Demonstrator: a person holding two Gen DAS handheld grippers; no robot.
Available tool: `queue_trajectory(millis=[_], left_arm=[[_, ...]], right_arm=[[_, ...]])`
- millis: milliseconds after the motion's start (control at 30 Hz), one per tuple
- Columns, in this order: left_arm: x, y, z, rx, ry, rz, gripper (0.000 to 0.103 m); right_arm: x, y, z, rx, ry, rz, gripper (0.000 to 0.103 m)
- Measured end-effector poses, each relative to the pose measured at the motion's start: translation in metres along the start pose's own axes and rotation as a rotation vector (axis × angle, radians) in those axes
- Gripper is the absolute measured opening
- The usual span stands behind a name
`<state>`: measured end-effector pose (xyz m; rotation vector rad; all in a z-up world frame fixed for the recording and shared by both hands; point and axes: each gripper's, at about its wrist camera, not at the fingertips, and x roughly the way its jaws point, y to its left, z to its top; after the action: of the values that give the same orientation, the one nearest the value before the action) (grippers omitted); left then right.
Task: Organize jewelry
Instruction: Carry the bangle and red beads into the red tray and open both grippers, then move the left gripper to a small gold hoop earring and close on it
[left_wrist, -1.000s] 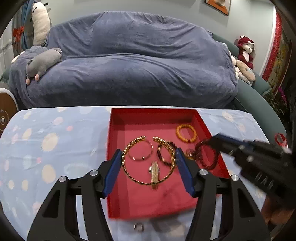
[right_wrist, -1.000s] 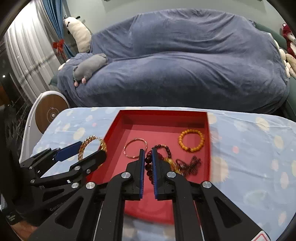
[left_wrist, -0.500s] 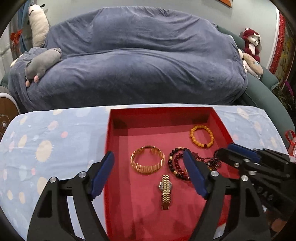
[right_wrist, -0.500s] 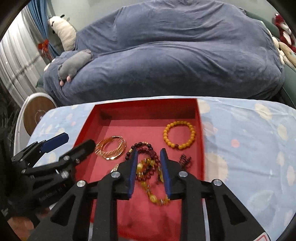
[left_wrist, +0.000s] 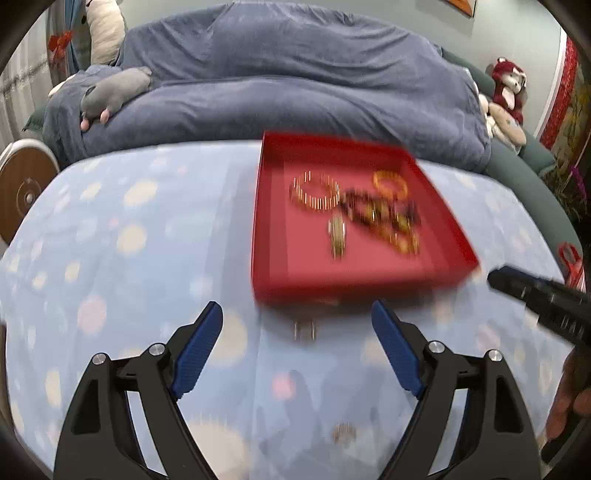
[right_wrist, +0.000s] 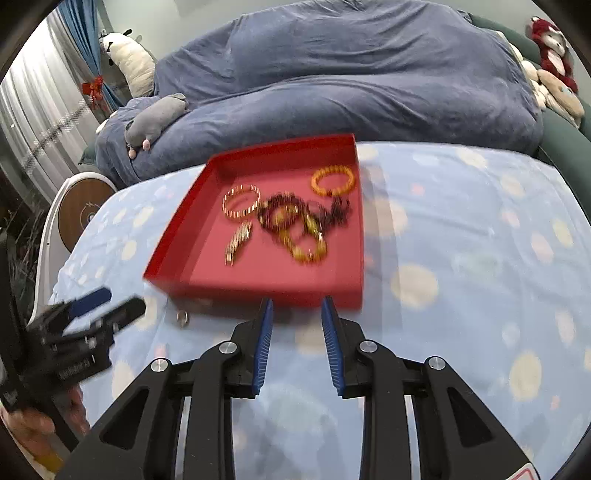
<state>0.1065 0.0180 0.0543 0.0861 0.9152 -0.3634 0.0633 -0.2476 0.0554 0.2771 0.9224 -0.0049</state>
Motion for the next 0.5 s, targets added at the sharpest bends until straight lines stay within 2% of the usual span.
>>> queue_trajectory(millis=[200,433,500], left_arm=[[-0.005,-0.011,-0.065,-0.009,0.059,0.025,0.079],[0.012,-0.018,-0.091,-0.026,0.094,0.049,0.074],[0.014,-0.019,-0.094,-0.017,0.079,0.061,0.073]], right_arm=[[-0.008,0.002,-0.042,0.027,0.056,0.009,0.027],[-0.005,0.009,-0.064,0.022,0.089,0.005,0.027],[-0.004,0.011,-0.066,0.015,0.092,0.000,0.027]])
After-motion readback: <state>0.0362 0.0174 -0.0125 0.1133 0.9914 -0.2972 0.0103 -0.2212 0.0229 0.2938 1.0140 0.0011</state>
